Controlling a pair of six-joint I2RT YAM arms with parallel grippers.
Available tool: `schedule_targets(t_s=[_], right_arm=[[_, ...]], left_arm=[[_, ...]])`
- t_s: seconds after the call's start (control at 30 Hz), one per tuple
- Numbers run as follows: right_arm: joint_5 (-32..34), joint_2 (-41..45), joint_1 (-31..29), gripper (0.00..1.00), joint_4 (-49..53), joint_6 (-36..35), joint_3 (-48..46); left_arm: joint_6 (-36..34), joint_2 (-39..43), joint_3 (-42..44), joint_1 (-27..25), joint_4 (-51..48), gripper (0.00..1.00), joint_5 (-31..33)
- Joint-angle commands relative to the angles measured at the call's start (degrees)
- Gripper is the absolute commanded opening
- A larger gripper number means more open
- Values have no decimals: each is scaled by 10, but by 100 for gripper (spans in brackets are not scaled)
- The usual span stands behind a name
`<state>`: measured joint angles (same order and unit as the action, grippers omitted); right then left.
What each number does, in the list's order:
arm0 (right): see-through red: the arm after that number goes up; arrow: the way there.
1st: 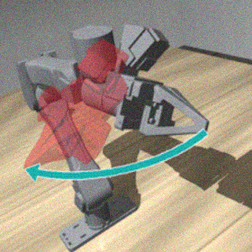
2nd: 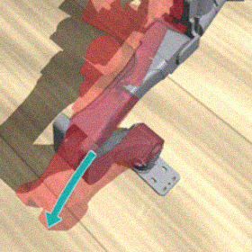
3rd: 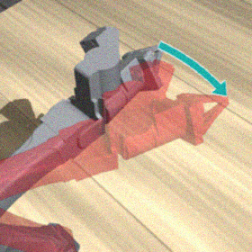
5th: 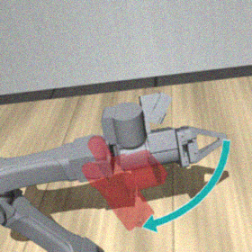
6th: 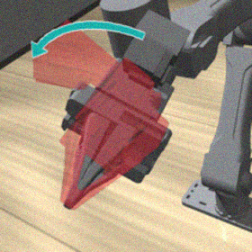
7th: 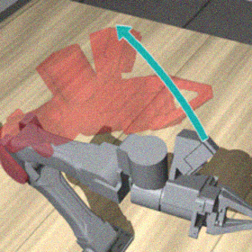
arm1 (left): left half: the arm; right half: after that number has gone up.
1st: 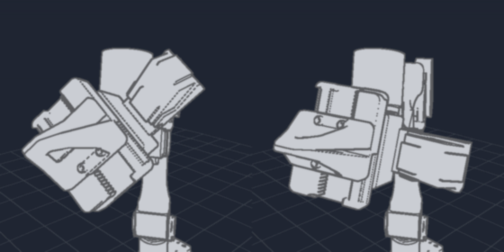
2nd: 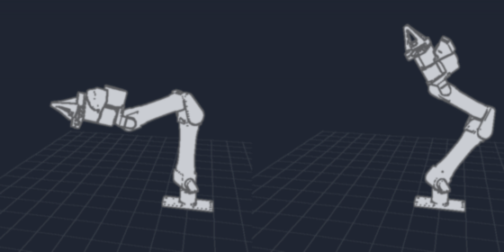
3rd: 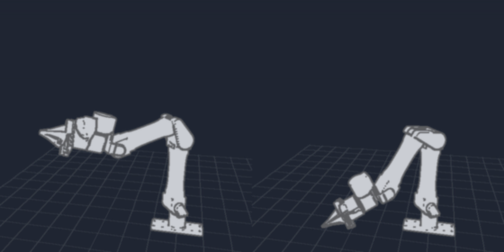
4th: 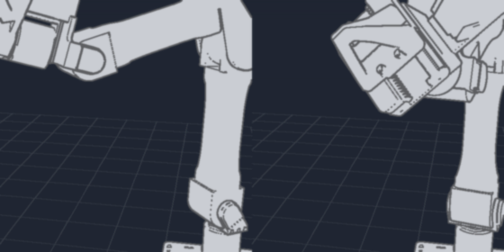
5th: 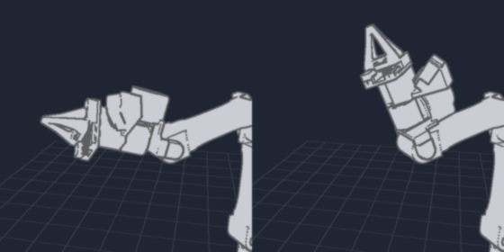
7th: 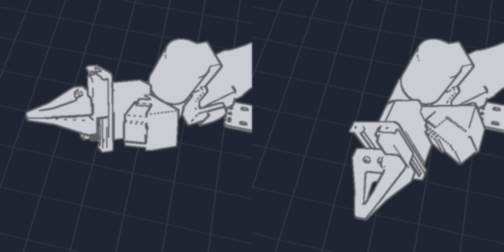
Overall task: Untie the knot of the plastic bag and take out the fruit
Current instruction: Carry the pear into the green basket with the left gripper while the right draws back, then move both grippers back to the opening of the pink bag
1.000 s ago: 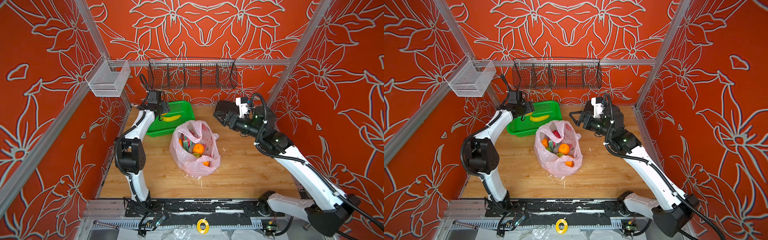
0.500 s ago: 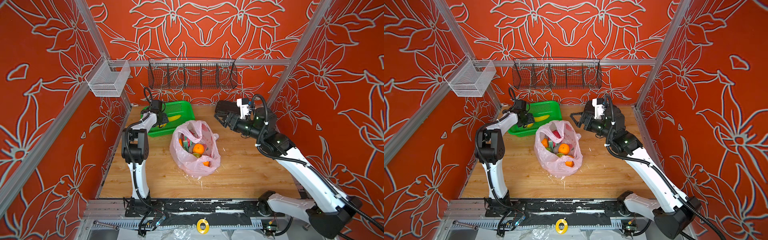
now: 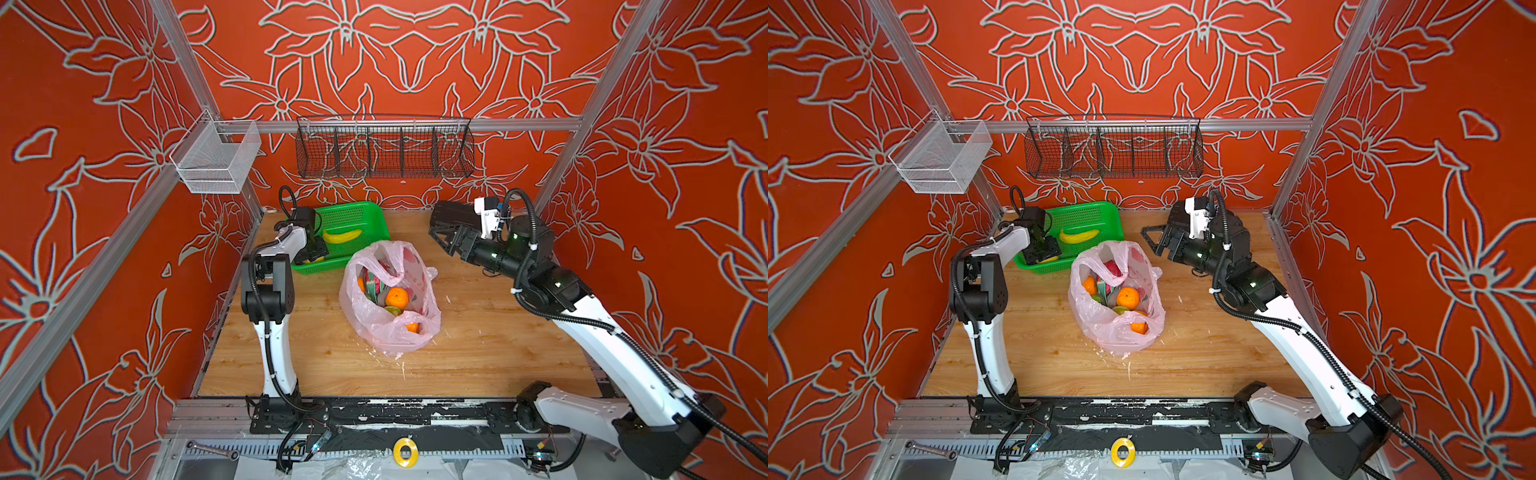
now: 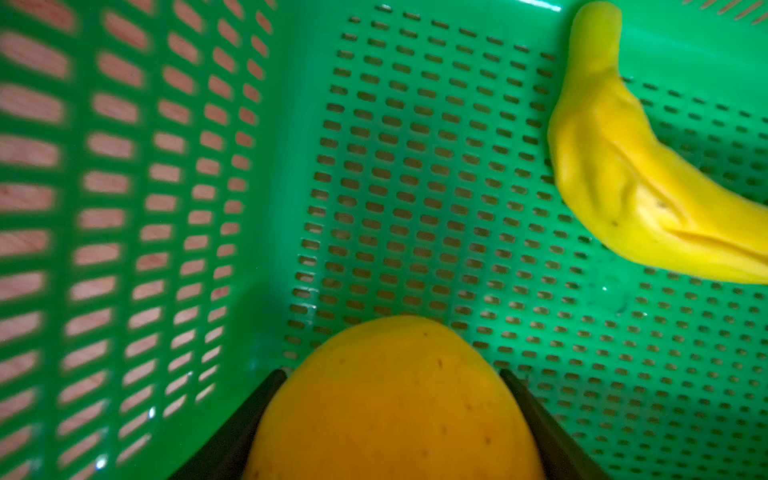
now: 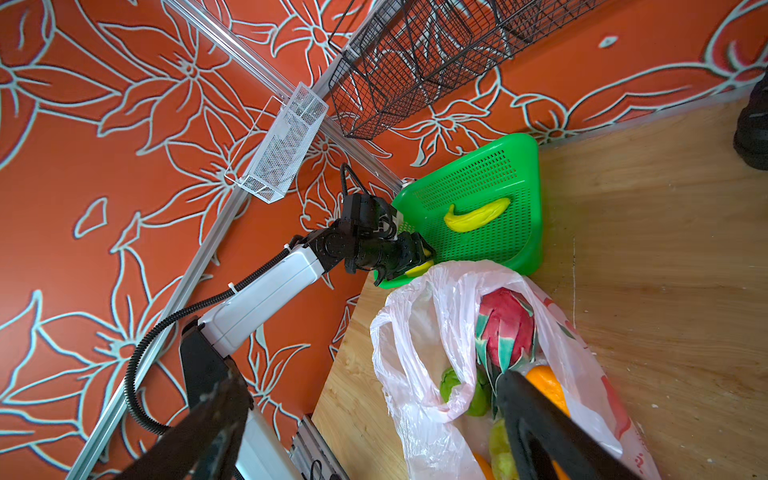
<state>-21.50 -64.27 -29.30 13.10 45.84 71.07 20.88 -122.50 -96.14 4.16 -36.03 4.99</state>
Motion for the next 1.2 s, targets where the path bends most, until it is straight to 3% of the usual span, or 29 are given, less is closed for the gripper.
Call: schedule_targets(t_s=[0.0, 0.07, 0.2, 0.57, 0.83, 1.03, 1.17], right_arm=[[5, 5, 1, 96, -4, 0, -5], [4, 3, 2, 96, -4, 1, -4], [2, 2, 1, 96, -1, 2, -4], [4, 1, 2, 96, -1, -1, -1], [0, -3, 0, 96, 15, -24, -5], [-28, -17, -16, 84, 38, -77, -16], [9, -36, -58, 80, 77, -122, -16]], left_arm=[[10, 28, 33, 5, -9, 47, 0], [11, 31, 39, 7, -7, 52, -3], [9, 32, 40, 8, -11, 72, 2], [12, 68, 54, 11, -2, 98, -15], [43, 203, 101, 10, 17, 100, -71], [121, 358, 157, 2, 28, 95, -170], [167, 434, 176, -15, 8, 90, -226]])
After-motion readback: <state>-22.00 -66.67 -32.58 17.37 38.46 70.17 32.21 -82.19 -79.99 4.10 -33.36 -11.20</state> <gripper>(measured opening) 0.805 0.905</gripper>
